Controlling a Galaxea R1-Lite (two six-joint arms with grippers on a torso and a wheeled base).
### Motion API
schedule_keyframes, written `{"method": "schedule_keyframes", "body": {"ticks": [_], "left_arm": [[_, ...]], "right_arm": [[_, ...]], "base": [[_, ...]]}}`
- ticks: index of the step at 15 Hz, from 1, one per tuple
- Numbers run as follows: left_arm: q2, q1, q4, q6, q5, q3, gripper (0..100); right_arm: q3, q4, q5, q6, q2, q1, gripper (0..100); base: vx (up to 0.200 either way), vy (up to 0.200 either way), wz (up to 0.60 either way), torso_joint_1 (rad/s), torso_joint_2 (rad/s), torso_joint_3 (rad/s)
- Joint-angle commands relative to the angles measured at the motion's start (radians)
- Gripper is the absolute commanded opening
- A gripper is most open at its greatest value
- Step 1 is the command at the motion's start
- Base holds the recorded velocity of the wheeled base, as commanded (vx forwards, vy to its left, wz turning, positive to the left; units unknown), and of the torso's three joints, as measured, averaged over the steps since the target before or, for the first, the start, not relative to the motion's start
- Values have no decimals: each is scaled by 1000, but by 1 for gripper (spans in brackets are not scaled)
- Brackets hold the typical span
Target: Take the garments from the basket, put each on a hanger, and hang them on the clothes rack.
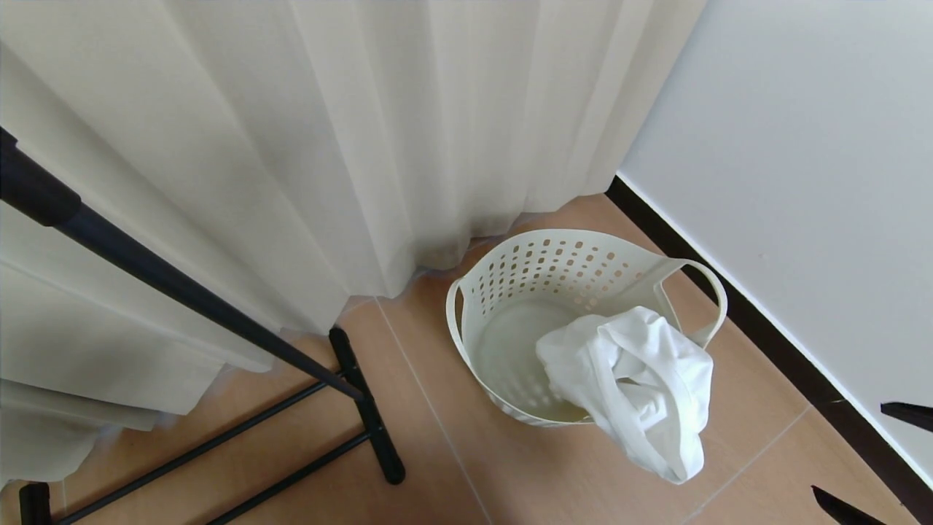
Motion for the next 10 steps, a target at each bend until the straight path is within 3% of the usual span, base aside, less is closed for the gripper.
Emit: {"method": "schedule_keyframes", "body": {"ticks": [1,2,3,5,8,10], "left_arm": [[1,0,-1,0,0,0,100],[1,0,-1,0,0,0,100],[1,0,-1,0,0,0,100],[1,1,-1,0,0,0,100],[1,1,-1,0,1,0,100],[1,0,-1,0,1,0,100]], "right_arm": [[-132,5,-3,-209,243,12,100],[-190,7,-11,-366,324,15,100],[-249,11,-12,-471,393,30,100],[-324,10,-61,-502,519,122,100],[-454,4,-172,-502,717,180,100],[-525,-3,-184,-501,830,186,100]], "base": [[0,0,0,0,0,0],[0,0,0,0,0,0],[0,0,0,0,0,0],[0,0,0,0,0,0],[0,0,0,0,0,0],[0,0,0,0,0,0]]}}
